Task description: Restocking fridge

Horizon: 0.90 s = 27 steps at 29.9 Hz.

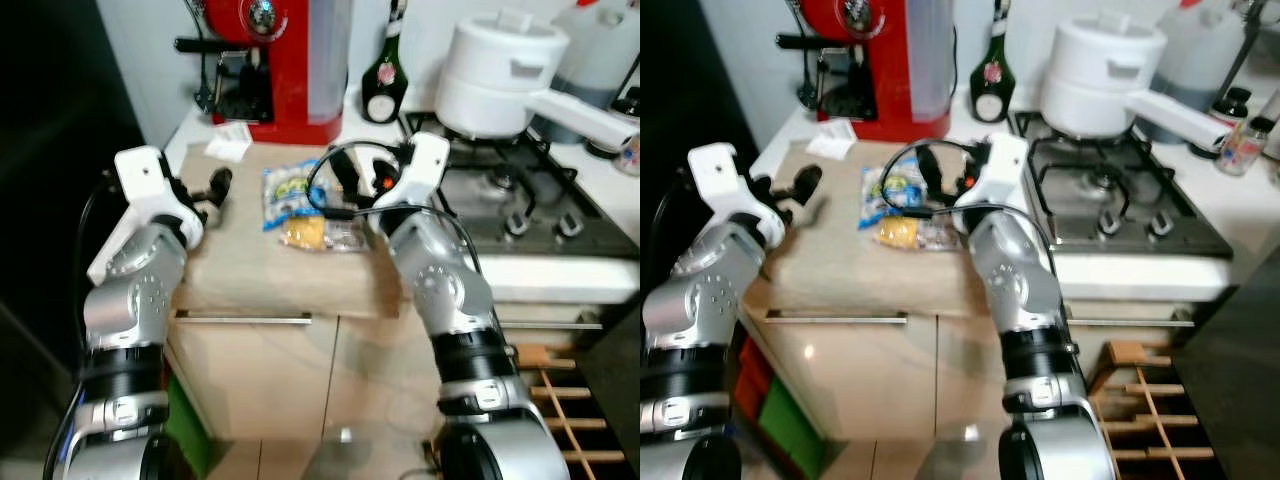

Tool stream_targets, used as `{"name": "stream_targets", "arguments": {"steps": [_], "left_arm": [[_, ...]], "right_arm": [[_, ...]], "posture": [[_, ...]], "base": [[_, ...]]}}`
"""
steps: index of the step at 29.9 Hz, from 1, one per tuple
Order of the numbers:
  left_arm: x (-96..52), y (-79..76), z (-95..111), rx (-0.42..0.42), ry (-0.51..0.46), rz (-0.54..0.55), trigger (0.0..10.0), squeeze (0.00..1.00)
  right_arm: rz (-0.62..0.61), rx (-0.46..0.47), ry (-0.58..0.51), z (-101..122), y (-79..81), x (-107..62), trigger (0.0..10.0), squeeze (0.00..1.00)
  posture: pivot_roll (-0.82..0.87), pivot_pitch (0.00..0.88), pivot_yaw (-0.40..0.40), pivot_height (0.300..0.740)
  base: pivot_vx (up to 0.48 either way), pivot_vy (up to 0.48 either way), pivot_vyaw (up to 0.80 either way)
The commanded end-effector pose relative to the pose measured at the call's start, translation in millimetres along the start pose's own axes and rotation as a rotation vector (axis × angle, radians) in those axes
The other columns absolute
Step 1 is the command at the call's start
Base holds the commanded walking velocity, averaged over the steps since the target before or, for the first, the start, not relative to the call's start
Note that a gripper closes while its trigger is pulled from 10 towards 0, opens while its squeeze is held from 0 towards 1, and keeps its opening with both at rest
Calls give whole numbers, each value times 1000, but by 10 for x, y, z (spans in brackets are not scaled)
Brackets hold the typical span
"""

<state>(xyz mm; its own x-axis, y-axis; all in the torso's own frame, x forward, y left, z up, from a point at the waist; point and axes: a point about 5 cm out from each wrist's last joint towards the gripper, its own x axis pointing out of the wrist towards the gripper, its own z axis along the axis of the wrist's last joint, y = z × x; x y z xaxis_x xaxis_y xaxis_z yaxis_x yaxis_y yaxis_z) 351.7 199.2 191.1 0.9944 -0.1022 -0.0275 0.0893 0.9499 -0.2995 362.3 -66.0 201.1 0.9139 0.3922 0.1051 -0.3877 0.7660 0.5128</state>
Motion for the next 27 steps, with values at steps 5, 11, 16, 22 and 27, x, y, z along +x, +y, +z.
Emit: {"name": "stream_targets", "arguments": {"steps": [5,11,16,22,27], "left_arm": [[-78,-104,100,8,-8,-133,10000,0],[-168,-206,223,135,-27,-282,10000,0],[-264,-204,400,195,-43,-337,10000,0],[-351,-157,456,220,-44,-344,10000,0],[-474,-140,415,221,-7,-351,10000,0]], "right_arm": [[14,104,66,-82,77,35,10000,0],[-22,165,161,-207,-5,65,10000,0],[-14,158,219,-274,-15,111,10000,0],[11,140,206,-231,44,153,10000,0],[38,137,227,-243,123,242,10000,0]], "posture": [[-15,0,26,740],[-6,0,18,740],[8,0,17,740],[24,0,14,740],[50,0,3,740]], "base": [[0,0,0],[0,0,0],[0,0,0],[0,0,0],[0,0,0]]}}
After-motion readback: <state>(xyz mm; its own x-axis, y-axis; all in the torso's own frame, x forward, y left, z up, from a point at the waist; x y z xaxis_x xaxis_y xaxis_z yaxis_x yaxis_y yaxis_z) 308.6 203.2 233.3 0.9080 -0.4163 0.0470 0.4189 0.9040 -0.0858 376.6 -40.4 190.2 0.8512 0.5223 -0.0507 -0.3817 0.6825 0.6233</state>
